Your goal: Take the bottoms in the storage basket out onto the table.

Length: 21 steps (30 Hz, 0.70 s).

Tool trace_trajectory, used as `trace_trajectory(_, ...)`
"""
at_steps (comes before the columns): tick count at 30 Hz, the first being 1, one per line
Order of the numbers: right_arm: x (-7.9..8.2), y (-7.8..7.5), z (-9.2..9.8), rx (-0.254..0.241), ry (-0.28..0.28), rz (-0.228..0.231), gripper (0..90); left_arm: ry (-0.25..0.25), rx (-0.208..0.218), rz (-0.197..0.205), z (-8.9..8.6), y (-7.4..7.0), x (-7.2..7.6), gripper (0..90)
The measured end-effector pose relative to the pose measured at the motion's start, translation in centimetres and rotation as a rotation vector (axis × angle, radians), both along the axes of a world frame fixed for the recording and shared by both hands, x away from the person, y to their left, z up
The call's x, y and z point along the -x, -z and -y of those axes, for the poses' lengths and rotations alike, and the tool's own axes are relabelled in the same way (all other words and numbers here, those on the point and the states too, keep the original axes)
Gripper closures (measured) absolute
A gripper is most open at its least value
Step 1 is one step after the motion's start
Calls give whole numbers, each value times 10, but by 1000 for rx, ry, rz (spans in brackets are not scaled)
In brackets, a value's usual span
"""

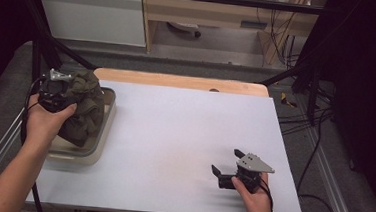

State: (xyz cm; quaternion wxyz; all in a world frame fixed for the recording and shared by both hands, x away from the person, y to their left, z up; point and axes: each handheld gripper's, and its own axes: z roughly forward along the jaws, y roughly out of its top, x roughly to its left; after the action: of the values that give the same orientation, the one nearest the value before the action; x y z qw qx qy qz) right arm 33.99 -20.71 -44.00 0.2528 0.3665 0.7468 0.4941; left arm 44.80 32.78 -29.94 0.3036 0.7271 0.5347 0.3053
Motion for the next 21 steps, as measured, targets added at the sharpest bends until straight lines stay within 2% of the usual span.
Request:
trace_trajectory(4,-1,0,0,0,2,-4,24,13,6,23,4,-9,2,698)
trace_trajectory(10,0,0,-1,-1,-2,-2,24,24,23,32,5,-16,4,698)
trace_trajectory(12,0,0,0,1,0,-5,24,23,51,47,4,-20,5,698)
trace_trajectory(15,0,1,0,1,2,-4,24,25,68,56,2,-24,6,698)
trace_trajectory(18,0,1,0,2,1,-5,24,25,112,92,-2,-34,9,698)
trace_trajectory(19,0,1,0,2,1,-5,24,25,112,92,-2,-34,9,698)
trace_trajectory(20,0,1,0,3,0,-4,23,31,150,116,-5,-39,11,698)
trace_trajectory(21,0,1,0,3,0,-4,23,31,150,116,-5,-39,11,698)
